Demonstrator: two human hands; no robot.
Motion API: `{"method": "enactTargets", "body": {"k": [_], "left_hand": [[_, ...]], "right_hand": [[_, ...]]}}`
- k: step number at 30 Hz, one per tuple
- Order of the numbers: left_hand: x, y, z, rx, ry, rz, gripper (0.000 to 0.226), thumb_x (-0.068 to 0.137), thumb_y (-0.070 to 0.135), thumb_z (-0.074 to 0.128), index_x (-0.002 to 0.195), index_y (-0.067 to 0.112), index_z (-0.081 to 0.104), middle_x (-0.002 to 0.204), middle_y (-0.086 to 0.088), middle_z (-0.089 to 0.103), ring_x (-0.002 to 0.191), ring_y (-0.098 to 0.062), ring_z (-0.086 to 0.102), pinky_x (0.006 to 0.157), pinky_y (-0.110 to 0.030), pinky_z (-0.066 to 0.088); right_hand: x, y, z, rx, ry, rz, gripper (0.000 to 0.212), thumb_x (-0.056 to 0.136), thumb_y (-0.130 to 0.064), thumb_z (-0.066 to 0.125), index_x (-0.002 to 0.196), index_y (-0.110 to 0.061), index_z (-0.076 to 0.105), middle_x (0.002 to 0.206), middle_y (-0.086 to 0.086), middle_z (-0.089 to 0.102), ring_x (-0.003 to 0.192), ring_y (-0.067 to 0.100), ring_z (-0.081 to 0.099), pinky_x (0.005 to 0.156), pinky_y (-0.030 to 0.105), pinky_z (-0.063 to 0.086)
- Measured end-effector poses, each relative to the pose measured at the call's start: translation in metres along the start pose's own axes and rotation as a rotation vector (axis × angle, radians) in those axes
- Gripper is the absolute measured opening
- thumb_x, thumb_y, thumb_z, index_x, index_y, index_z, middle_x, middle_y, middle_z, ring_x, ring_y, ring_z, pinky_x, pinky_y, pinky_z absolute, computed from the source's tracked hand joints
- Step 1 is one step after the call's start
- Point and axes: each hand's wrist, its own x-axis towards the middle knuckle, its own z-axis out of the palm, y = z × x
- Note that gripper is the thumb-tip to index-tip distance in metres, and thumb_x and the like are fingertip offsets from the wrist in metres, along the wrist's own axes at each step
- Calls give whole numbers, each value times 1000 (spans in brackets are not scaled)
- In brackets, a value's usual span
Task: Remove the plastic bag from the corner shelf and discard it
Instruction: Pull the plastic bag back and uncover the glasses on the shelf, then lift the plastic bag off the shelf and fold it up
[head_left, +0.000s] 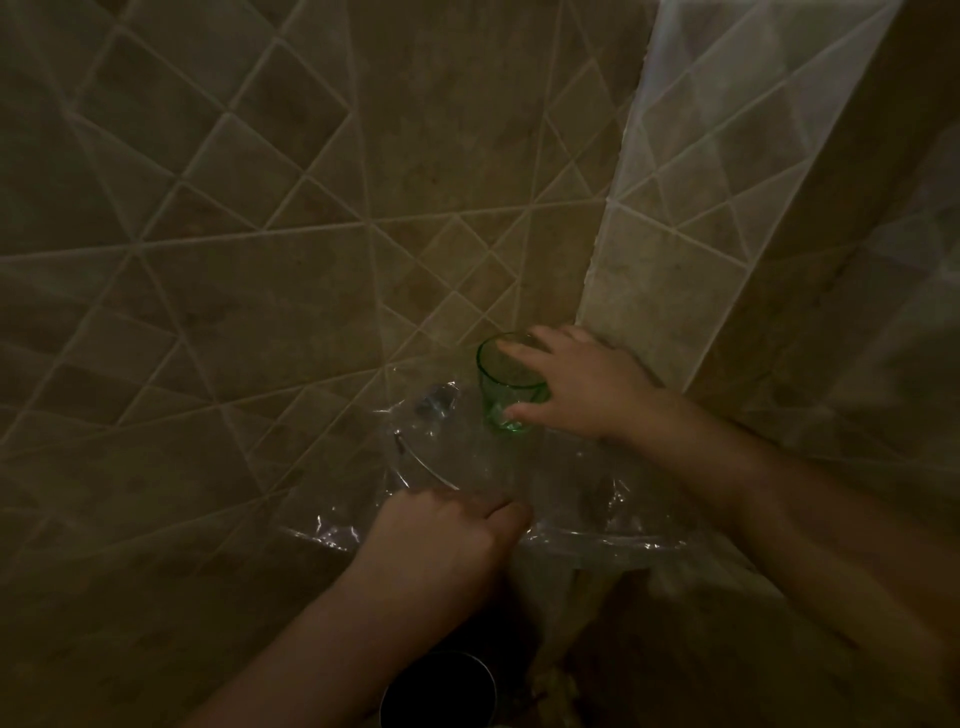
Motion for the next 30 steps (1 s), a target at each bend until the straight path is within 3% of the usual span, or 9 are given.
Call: {"method": "enactTargets", "body": {"k": [3, 9, 15, 19, 22, 24, 26, 28, 30], "left_hand": [[-5, -2, -9, 50, 34, 0, 42, 68, 31, 35, 83, 27, 73, 78, 12, 74, 43, -17, 62, 34, -21, 40], [-20, -4, -13, -5, 62, 19, 44, 78, 33, 32, 97, 25, 71, 91, 9, 76, 59, -22, 70, 40, -30, 50], [-40, -5, -40, -60, 156, 68, 33, 68, 39, 47, 85, 31, 74, 60, 12, 70, 37, -16, 59, 31, -16, 39], [-56, -21, -51, -354, 175, 12, 35, 75, 26, 57, 108, 35, 65, 78, 15, 74, 63, -5, 68, 49, -21, 51], [-58, -36, -55, -615, 239, -80, 29, 84, 16, 63, 103, 37, 71, 83, 21, 74, 72, 4, 67, 60, -20, 52], [-58, -45, -59, -841, 304, -145, 19, 86, 24, 63, 93, 37, 75, 82, 19, 75, 74, -1, 70, 62, -16, 52], [-54, -55, -66, -1135, 349, -234, 14, 85, 30, 64, 92, 29, 77, 85, 3, 78, 79, -18, 74, 62, -22, 56], [-48, -62, -75, -1447, 376, -267, 24, 75, 35, 73, 92, 19, 77, 85, -11, 78, 78, -26, 74, 56, -28, 57], [-37, -66, -80, -1684, 380, -279, 31, 67, 35, 80, 91, 15, 76, 80, -14, 76, 71, -27, 74, 52, -31, 56]], "right_hand": [[3, 0, 1, 13, 29, -10, 88, 69, -78, 42, 142, -41, 14, 154, 2, 32, 134, 31, 33, 96, 50, 40], [6, 0, 2, 5, 29, 6, 101, 67, -79, 41, 147, -25, 10, 155, 3, 30, 136, 31, 31, 101, 50, 37], [9, 2, 3, 7, 46, -12, 102, 69, -78, 44, 148, -22, 12, 155, 4, 30, 136, 31, 31, 102, 47, 36], [1, 5, -12, 136, -22, -52, 105, 70, -77, 49, 149, -24, 6, 160, 5, 16, 143, 27, 17, 113, 47, 23], [-22, 25, -33, 492, 185, 72, 75, 75, -76, 41, 141, -40, 31, 152, 0, 37, 136, 19, 35, 108, 45, 32], [-49, 44, -39, 1032, 381, 177, 51, 78, -70, 45, 122, -46, 56, 130, -9, 62, 121, 11, 54, 99, 39, 41], [-71, 59, -33, 1554, 466, 221, 44, 88, -56, 44, 119, -30, 63, 115, -9, 71, 115, 13, 60, 95, 36, 45], [-85, 57, -23, 1820, 485, 290, 47, 101, -37, 26, 128, -11, 55, 112, -2, 72, 110, 16, 63, 89, 34, 53], [-98, 38, -19, 2014, 480, 267, 48, 102, -37, 26, 119, -10, 61, 107, 4, 73, 103, 18, 66, 82, 37, 58]]}}
